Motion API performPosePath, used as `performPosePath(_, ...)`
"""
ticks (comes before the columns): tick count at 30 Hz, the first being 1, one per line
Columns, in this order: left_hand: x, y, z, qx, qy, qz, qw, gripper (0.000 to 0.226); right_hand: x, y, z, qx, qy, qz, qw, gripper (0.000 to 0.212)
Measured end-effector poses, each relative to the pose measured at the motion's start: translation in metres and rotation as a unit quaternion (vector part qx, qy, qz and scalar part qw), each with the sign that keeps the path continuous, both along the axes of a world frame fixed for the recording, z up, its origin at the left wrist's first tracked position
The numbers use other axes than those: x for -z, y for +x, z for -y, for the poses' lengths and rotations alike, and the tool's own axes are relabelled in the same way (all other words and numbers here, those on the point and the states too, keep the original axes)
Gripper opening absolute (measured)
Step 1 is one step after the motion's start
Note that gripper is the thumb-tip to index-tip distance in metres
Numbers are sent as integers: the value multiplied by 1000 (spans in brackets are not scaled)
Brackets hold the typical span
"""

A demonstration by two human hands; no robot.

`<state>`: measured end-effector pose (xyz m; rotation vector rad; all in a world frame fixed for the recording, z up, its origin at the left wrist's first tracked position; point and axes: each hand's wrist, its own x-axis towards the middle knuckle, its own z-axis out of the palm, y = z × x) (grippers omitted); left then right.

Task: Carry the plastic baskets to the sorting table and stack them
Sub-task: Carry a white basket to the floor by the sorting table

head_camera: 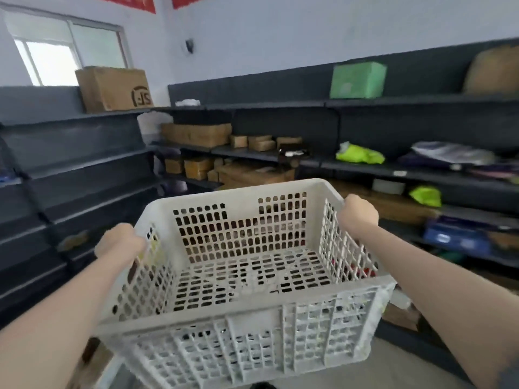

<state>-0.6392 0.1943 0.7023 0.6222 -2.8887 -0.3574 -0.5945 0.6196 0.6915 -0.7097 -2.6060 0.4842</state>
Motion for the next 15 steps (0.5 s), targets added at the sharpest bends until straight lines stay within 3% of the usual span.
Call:
performPosePath(7, -1, 4, -137, 175, 8, 0, 984, 14, 7, 142, -103, 168, -9, -2, 986, 21)
performPosePath(15, 15, 55, -329, 348, -1, 19, 937, 11, 22, 313, -215, 329, 7, -3, 944, 19)
